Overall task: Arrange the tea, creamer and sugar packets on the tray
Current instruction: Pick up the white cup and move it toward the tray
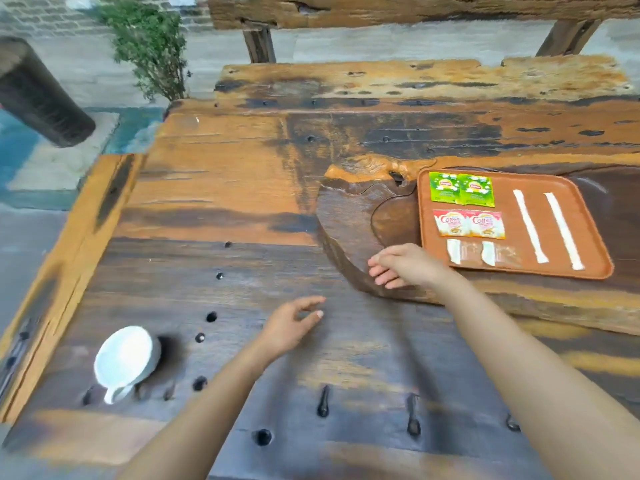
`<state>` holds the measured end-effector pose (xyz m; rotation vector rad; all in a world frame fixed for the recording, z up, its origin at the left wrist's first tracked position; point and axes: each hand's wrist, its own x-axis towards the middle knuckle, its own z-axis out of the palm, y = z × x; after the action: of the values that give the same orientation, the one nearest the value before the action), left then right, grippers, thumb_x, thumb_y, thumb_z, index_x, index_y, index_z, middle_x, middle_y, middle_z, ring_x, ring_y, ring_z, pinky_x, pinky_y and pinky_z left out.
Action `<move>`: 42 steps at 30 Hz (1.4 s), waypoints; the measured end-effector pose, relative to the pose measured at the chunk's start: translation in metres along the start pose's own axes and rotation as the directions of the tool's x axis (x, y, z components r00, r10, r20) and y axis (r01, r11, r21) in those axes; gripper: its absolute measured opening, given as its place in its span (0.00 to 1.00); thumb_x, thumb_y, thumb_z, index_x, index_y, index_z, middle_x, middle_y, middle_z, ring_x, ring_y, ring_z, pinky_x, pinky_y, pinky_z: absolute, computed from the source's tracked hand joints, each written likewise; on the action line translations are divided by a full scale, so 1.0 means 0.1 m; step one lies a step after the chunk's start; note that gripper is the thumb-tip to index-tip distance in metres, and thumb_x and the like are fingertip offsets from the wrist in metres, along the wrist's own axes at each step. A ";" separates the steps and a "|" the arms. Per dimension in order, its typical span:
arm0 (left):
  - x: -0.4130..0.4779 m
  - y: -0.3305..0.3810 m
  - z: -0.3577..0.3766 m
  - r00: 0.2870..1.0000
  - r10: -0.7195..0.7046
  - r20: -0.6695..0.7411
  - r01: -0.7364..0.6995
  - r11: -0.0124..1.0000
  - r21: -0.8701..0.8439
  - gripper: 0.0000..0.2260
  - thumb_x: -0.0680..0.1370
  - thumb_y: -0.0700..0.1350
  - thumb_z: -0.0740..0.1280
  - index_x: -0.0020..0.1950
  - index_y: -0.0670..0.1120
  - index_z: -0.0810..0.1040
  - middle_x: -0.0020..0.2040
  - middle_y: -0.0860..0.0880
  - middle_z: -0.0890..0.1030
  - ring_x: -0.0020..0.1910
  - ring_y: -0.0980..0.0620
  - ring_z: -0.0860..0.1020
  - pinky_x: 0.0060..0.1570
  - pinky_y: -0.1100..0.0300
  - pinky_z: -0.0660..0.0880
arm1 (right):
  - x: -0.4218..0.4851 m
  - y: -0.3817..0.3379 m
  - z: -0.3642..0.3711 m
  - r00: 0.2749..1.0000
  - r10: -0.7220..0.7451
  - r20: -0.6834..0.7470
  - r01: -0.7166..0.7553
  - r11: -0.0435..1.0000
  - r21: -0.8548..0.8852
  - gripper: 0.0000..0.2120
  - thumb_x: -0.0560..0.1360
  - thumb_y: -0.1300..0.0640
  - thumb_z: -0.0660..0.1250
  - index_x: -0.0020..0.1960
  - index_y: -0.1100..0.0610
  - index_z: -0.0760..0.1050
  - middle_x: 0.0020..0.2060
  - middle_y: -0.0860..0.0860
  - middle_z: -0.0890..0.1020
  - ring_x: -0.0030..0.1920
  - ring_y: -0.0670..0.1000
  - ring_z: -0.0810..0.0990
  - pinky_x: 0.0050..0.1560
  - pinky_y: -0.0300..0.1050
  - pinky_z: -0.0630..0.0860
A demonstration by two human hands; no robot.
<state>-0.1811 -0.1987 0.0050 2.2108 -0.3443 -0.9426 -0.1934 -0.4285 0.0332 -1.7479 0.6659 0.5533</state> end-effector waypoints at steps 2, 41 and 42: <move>-0.16 -0.38 -0.12 0.999 -0.043 -0.029 0.046 0.991 0.122 0.19 0.79 0.42 0.62 0.70 0.44 0.70 0.73 0.44 0.68 0.72 0.50 0.67 0.64 0.68 0.62 | 0.04 -0.06 0.52 0.994 0.019 0.112 -0.009 0.996 -0.090 0.09 0.78 0.58 0.59 0.52 0.60 0.76 0.44 0.56 0.78 0.34 0.47 0.75 0.36 0.37 0.72; -1.16 -2.03 -0.72 0.752 -0.491 -0.439 0.014 0.678 -0.735 0.08 0.79 0.42 0.61 0.41 0.47 0.73 0.40 0.47 0.79 0.43 0.53 0.79 0.53 0.63 0.76 | 0.40 0.91 1.72 0.767 -0.495 0.409 0.493 0.046 -0.869 0.28 0.77 0.41 0.47 0.75 0.47 0.53 0.76 0.49 0.59 0.76 0.54 0.55 0.72 0.55 0.42; -1.12 -1.97 -0.70 0.763 -0.476 -0.437 0.010 0.685 -0.728 0.07 0.79 0.42 0.61 0.41 0.47 0.73 0.40 0.47 0.79 0.43 0.54 0.79 0.50 0.64 0.76 | 0.38 0.94 1.64 0.773 -0.491 0.402 0.488 0.055 -0.871 0.27 0.77 0.41 0.46 0.75 0.47 0.54 0.75 0.49 0.60 0.76 0.54 0.56 0.72 0.55 0.42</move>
<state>-0.2145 0.0321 -0.0378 1.7086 0.5781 -0.3332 -0.2352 -0.2956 -0.1002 -2.9702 -0.5656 0.4595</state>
